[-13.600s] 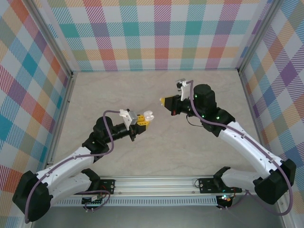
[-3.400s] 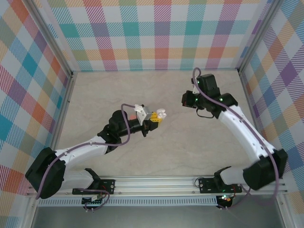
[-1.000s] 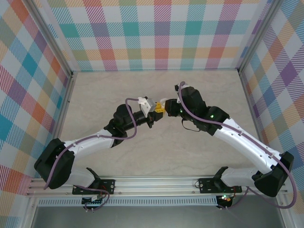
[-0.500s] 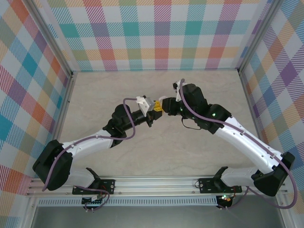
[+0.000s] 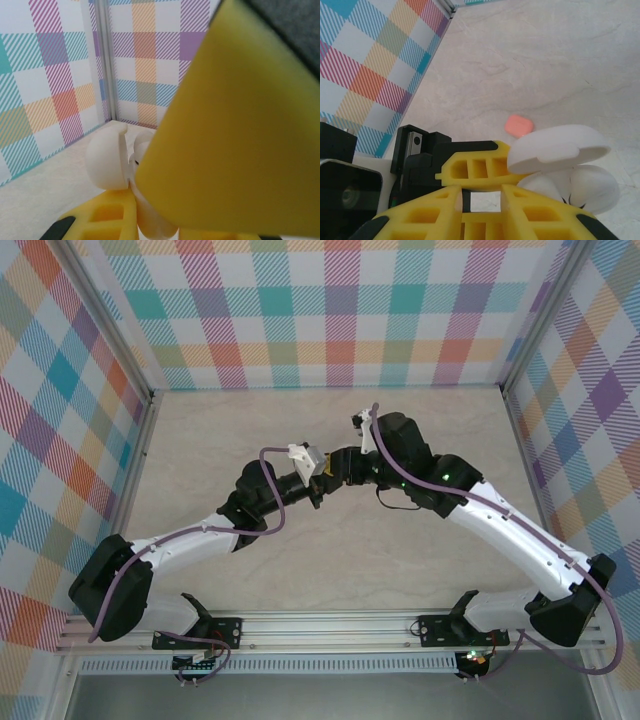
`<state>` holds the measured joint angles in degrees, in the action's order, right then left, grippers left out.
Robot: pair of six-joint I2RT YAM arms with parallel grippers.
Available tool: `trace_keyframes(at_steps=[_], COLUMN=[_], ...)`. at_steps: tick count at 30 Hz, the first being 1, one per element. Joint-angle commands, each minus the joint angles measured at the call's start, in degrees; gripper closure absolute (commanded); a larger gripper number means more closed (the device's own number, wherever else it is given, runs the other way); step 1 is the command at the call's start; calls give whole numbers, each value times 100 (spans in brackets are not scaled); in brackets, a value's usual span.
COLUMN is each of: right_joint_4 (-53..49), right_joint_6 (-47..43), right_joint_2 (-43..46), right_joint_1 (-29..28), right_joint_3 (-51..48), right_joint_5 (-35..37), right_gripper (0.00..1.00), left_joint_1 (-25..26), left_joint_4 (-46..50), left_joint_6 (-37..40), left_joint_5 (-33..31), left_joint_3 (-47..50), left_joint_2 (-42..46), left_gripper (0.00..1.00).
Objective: Insert the wireless bluetooth earbuds into the charging case
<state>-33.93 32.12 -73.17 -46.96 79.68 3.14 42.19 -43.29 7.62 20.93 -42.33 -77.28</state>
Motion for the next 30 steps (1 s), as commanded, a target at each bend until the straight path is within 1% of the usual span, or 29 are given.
trace_keyframes(at_steps=[1, 9, 11, 13, 16, 19, 21, 24, 26, 30], right_joint_4=[-255, -685, -783, -892, -976, -1105, -1126, -1134, -1195, -1331], right_joint_6=[-19, -230, -329, -468, -658, -708, -705, -800, -928, -1173], right_joint_2=[64, 197, 228, 265, 294, 155, 1, -303, -565, -1077], right_joint_1=[-42, -39, -41, -31, 148, 604, 991, 1374, 1548, 1737], right_joint_3=[349, 1194, 1349, 1456, 1480, 1519, 1542, 1638, 1774, 1929], right_joint_5=[-15, -131, -66, 145, 330, -101, -651, -1296, -1642, -2191], right_gripper=[72, 72, 72, 71, 69, 67, 67, 66, 66, 65], left_joint_1=[62, 67, 67, 67, 70, 67, 62, 61, 60, 61], left_joint_4=[-265, -199, -206, -206, -192, -4, 286, 806, 1000, 1084], left_joint_6=[169, 196, 185, 185, 179, 219, 292, 412, 427, 405], left_joint_5=[98, 23, 25, 34, 64, 239, 499, 926, 1065, 994], left_joint_3=[-53, 14, 14, 23, 48, 28, -40, -163, -180, -83], left_joint_2=[272, 345, 360, 379, 435, 543, 652, 757, 810, 916], left_gripper=[100, 100, 100, 100, 100, 100, 100, 100, 100, 100])
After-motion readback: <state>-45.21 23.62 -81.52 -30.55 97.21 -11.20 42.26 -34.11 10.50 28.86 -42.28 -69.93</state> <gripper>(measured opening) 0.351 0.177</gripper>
